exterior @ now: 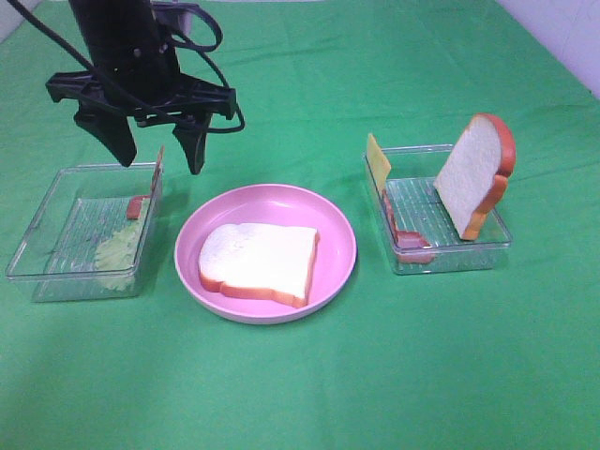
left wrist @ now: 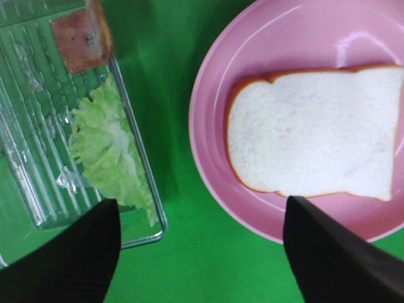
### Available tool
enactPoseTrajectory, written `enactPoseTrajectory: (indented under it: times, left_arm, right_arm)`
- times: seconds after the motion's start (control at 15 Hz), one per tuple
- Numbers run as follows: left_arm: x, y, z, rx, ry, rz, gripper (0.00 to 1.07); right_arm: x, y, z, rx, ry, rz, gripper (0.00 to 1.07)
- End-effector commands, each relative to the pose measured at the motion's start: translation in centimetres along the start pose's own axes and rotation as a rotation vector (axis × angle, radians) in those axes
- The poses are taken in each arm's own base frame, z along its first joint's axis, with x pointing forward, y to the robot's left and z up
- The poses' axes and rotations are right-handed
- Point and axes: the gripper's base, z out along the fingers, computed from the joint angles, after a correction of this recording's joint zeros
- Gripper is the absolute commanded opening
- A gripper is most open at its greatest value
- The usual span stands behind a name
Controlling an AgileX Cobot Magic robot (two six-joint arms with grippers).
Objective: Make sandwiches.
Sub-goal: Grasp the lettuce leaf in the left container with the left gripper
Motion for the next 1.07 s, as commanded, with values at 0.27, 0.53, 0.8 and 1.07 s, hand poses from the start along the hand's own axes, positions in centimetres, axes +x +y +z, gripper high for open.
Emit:
enactPoseTrajectory:
  times: [0.27, 0.53, 0.8, 1.07]
  left_arm:
    - [2.7, 1.6, 3.6, -0.157, 0.134, -0.059, 0.7]
    - [2.3, 1.7, 6.1, -0.172, 0.119, -0.079, 0.7]
    - [1.7, 1.5, 7.5, -0.152, 0.081, -0.084, 0.63]
    - [1.5, 1.6, 8.2, -0.156, 0.068, -0.086, 0.61]
  right_arm:
    - [0.1, 0.0, -0.1, 0.009, -0.018, -0.012, 0.71]
    - [0.1, 0.0, -0.1, 0.009, -0.018, -0.012, 0.71]
    - [0.1, 0.0, -0.1, 0.009, -0.018, -0.012, 0.71]
    - [0.1, 0.0, -0.1, 0.009, -0.018, -0.012, 0.71]
